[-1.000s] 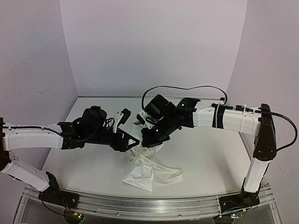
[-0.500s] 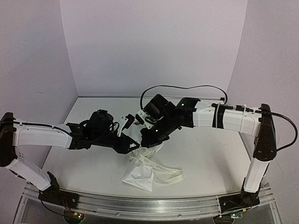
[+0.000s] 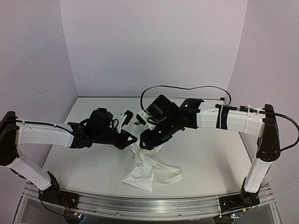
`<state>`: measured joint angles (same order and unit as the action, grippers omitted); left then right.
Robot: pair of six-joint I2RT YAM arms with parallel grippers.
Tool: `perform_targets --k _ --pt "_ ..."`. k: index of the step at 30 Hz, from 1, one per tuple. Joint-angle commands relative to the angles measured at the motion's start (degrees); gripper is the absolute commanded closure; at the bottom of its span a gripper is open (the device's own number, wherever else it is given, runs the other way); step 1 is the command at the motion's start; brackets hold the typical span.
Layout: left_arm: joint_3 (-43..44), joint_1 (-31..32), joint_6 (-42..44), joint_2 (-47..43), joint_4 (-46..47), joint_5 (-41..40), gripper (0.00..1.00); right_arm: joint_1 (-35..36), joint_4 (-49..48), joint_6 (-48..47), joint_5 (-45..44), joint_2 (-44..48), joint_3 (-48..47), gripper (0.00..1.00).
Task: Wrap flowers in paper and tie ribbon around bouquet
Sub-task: Cross the half-tied ribbon over the folded bouquet.
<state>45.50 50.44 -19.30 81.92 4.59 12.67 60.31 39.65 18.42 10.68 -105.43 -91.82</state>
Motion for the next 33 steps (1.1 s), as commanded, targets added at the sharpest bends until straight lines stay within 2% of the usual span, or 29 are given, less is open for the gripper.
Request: perform_targets --k 1,5,8,16,21,33 --pt "-0.9 -0.8 -3.4 -1.9 3.8 -1.9 1.0 0.4 -10.9 -3.0 -3.2 9.1 10.9 0.43" --pt "-1.9 -0.9 -4.8 -1.9 3.9 -1.1 1.0 0.4 -26.6 -7.1 -4.9 13.1 24.4 0.35" --pt "-2.5 -1.2 -5.4 -2.6 3.9 -0.9 1.0 0.4 -33.7 -11.0 -4.8 13.3 31.1 0.34" --pt "-2.2 -1.7 -4.5 -4.4 2.0 -1.3 1.0 -0.4 -35.7 -19.5 -3.4 10.2 36.1 0.33" --pt "-1.9 -2.0 -3.9 -5.0 0.7 -1.2 1.0 -5.2 -35.7 -14.3 5.0 8.8 36.7 0.36" --pt "-0.4 -2.3 -3.0 -5.4 -1.1 -0.8 1.0 -5.6 -37.1 -14.2 9.6 6.6 39.0 0.37"
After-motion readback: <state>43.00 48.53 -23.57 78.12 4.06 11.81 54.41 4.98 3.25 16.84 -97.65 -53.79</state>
